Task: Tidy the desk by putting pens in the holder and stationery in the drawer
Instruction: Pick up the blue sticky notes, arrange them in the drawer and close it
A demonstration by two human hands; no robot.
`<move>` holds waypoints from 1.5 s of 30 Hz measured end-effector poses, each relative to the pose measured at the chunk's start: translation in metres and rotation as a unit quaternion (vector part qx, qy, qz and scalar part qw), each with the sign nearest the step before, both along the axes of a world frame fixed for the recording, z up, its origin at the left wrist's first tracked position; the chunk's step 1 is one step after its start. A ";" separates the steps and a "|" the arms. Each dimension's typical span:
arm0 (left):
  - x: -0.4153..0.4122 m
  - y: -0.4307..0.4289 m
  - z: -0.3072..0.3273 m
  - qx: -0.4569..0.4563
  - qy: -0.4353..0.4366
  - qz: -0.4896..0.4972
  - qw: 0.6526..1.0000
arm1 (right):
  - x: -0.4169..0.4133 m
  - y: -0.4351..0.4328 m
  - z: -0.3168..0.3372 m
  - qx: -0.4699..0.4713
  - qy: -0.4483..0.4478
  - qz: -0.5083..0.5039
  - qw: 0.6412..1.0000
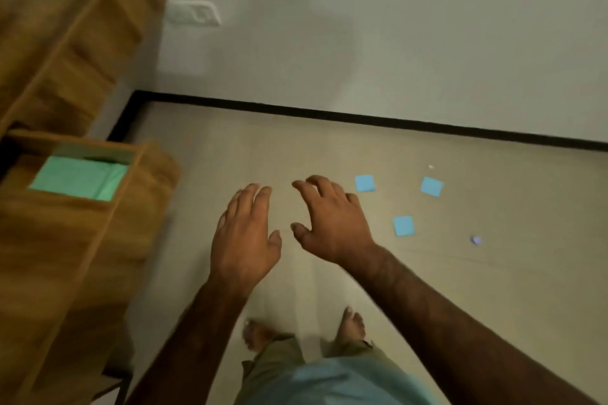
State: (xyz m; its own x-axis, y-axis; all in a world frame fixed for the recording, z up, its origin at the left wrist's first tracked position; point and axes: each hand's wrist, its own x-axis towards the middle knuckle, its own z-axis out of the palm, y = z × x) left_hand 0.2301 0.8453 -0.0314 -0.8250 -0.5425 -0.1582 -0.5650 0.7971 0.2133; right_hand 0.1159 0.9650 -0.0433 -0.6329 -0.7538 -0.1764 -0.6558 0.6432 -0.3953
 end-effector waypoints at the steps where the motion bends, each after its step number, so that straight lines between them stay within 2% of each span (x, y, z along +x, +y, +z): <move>1: -0.014 0.015 -0.003 0.006 -0.004 -0.016 1.000 | -0.009 0.020 -0.003 0.005 -0.006 -0.016 1.000; 8: -0.097 0.092 -0.018 0.033 -0.035 -0.132 0.990 | -0.060 0.124 -0.017 0.042 -0.030 -0.124 0.991; 13: -0.155 0.111 -0.025 0.037 -0.052 -0.201 0.977 | -0.092 0.161 -0.027 0.055 -0.050 -0.202 0.976; 21: -0.256 0.087 -0.052 0.071 -0.095 -0.281 0.952 | -0.159 0.153 -0.056 0.081 -0.091 -0.289 0.950; 29: -0.374 0.049 -0.083 0.052 -0.110 -0.372 0.920 | -0.238 0.137 -0.090 0.091 -0.122 -0.365 0.918; 37: -0.451 0.059 -0.179 0.073 -0.146 -0.419 0.893 | -0.298 0.149 -0.183 0.085 -0.159 -0.397 0.900; 45: -0.503 0.080 -0.349 0.086 -0.152 -0.431 0.886 | -0.344 0.164 -0.354 0.082 -0.164 -0.406 0.895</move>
State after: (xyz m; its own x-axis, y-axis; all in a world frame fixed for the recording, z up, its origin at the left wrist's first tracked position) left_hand -0.2731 0.9250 -0.3803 -0.8265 0.3211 -0.4624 0.1844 0.9305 0.3165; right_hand -0.2284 1.1294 -0.3969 -0.8542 -0.0166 -0.5197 0.1880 0.9220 -0.3386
